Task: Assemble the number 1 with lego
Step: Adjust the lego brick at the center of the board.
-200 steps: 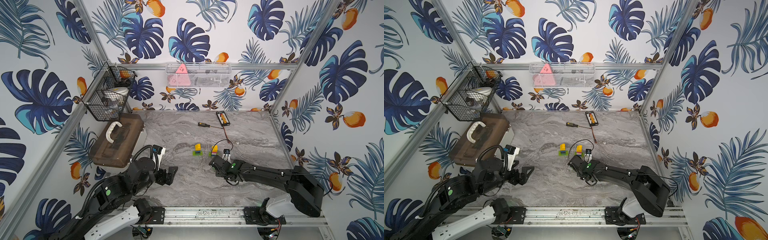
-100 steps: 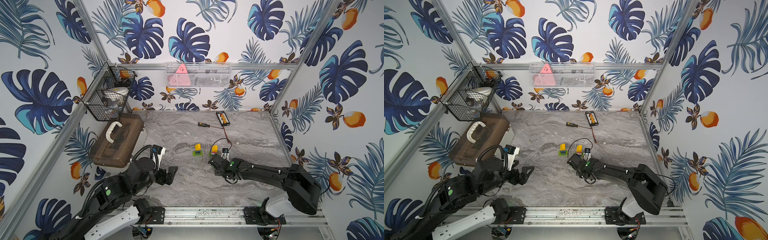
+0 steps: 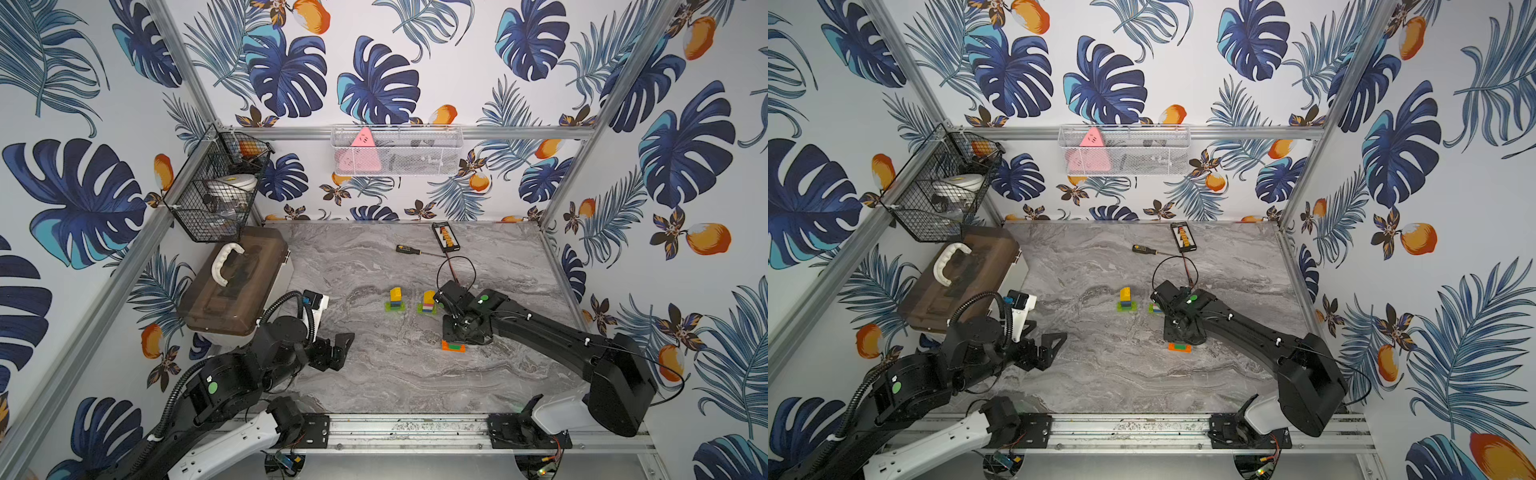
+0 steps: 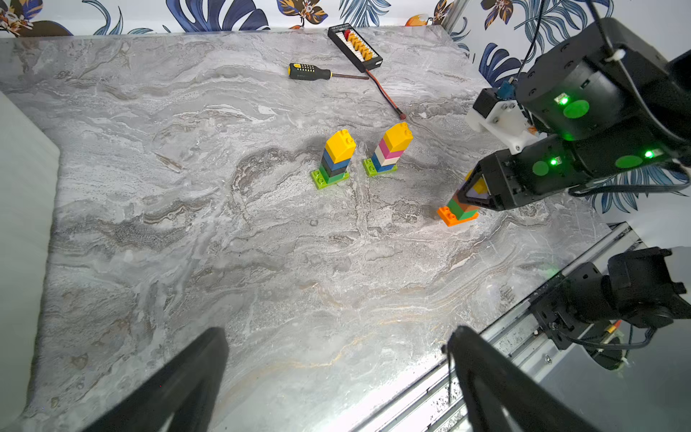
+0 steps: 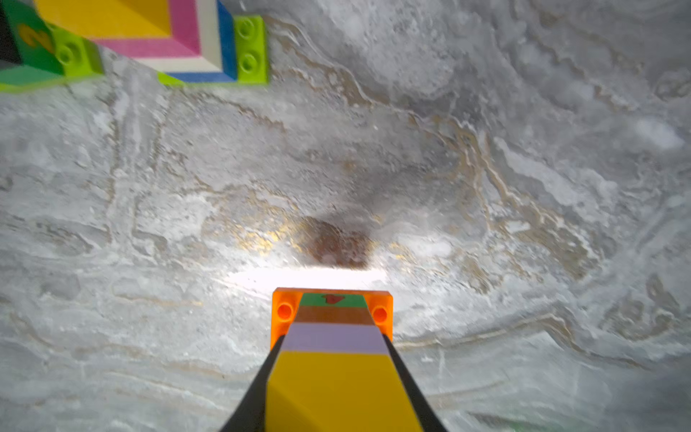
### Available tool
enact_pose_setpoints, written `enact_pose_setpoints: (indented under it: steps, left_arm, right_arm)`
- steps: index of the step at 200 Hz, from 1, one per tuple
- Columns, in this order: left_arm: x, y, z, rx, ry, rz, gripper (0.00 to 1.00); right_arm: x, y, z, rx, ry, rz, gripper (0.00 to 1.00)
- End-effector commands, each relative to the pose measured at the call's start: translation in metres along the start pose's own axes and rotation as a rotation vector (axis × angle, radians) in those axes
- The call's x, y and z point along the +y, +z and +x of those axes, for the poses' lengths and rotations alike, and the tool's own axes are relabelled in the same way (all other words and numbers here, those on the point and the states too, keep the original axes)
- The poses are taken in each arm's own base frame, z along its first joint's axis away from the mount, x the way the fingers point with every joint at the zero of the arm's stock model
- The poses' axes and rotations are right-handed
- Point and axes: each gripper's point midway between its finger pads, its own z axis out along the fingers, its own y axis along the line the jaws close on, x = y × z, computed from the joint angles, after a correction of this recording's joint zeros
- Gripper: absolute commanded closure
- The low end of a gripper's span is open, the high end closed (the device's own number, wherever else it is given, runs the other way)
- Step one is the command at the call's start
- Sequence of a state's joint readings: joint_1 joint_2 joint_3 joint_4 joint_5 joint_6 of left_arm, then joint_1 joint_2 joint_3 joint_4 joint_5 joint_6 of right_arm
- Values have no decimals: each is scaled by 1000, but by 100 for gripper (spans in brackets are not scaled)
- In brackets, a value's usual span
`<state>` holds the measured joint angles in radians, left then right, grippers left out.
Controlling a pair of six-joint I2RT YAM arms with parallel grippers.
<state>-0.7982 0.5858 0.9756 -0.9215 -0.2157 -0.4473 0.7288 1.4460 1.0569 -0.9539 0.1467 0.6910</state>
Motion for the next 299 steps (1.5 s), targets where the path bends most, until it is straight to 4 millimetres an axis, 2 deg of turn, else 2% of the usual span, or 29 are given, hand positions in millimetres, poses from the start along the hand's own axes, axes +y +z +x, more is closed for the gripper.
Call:
enact_pose_setpoints:
  steps: [1, 32, 89, 143, 156, 169, 173, 190, 211, 239, 257, 272, 279, 284, 299]
  left_arm:
    - [-2, -3, -5, -22, -3, 11, 1]
    - [-1, -7, -6, -39, -6, 20, 1]
    - [-1, -13, -7, -64, -12, 32, 1]
    - [0, -14, -8, -70, -14, 35, 1]
    - [-1, -13, -8, -67, -12, 35, 1]
    - [-1, -12, -7, -61, -10, 34, 1]
    - [-2, -11, -7, -58, -10, 34, 1]
    - [-2, -11, -6, -55, -7, 33, 1]
    - [-1, -10, -6, -52, -7, 30, 1]
    - [-1, -9, -6, -50, -8, 28, 1]
    - [-1, -9, -6, -50, -9, 26, 1]
    - [-1, -9, -6, -47, -7, 26, 1]
    - [-1, -9, -6, -47, -8, 24, 1]
    - [-1, -8, -6, -45, -6, 24, 1]
    - [-1, -8, -6, -45, -8, 22, 1]
  right_arm:
    - [-16, -12, 38, 234, -97, -3, 75]
    - [-13, -3, 54, 404, -168, -16, 73]
    - [1, 26, 66, 558, -195, -58, 73]
    - [-1, 50, 62, 607, -188, -54, 69]
    - [-4, 54, 62, 615, -177, -42, 66]
    - [-6, 56, 60, 615, -161, -38, 57]
    - [-1, 53, 52, 594, -161, -50, 54]
    - [1, 53, 49, 583, -157, -53, 44]
    - [-8, 50, 37, 545, -112, -32, 29]
    - [-9, 21, 8, 410, -58, -12, 24]
    - [-10, -5, -26, 238, 0, -1, 19]
    - [4, -22, -53, 63, 36, -66, 18]
    - [10, -25, -66, -9, 54, -107, 18]
    - [21, -27, -67, -42, 37, -131, 18]
    - [23, -18, -76, -78, 57, -101, 18]
